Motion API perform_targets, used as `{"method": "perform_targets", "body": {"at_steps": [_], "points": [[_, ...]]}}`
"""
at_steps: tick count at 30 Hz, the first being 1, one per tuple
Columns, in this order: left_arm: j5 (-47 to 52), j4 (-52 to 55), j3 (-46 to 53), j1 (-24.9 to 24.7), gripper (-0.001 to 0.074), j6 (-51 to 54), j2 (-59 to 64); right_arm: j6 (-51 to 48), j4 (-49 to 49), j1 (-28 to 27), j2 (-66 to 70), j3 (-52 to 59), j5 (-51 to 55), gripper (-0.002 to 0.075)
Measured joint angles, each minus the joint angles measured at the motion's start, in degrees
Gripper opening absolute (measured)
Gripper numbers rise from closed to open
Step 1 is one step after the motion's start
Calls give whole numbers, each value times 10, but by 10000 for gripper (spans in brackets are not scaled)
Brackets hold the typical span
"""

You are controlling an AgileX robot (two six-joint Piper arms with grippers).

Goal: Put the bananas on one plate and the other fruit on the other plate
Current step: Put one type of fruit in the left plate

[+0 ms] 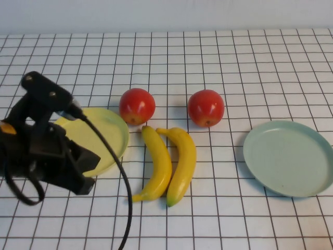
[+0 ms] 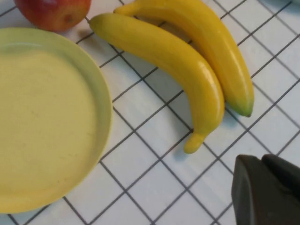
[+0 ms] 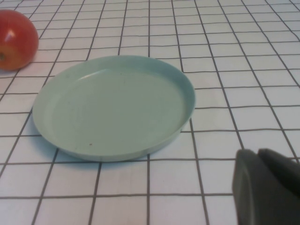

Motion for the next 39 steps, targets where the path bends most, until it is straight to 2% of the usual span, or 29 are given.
{"method": "perform_targets", "body": {"at_steps": [4, 6, 9, 12, 14, 16, 29, 39], "points": [[-13, 98, -52, -37, 7, -71, 64, 0, 0, 0, 0, 0, 0, -17], [-11, 131, -86, -46, 57, -91, 94, 0, 0, 0, 0, 0, 0, -17], [10, 156, -157, -51, 244, -128, 145, 0, 0, 0, 0, 0, 0, -17], [39, 187, -227, -51, 531, -192, 200, 0, 0, 0, 0, 0, 0, -17], [62, 209, -277, -51, 625, -219, 243, 0, 0, 0, 0, 0, 0, -17], [80, 220, -321, -51, 662, -230, 283, 0, 0, 0, 0, 0, 0, -17], [93, 224, -564, -51, 668, -251, 513, 0, 0, 0, 0, 0, 0, -17], [88, 224, -594, -43, 668, -264, 602, 0, 0, 0, 0, 0, 0, -17]]}}
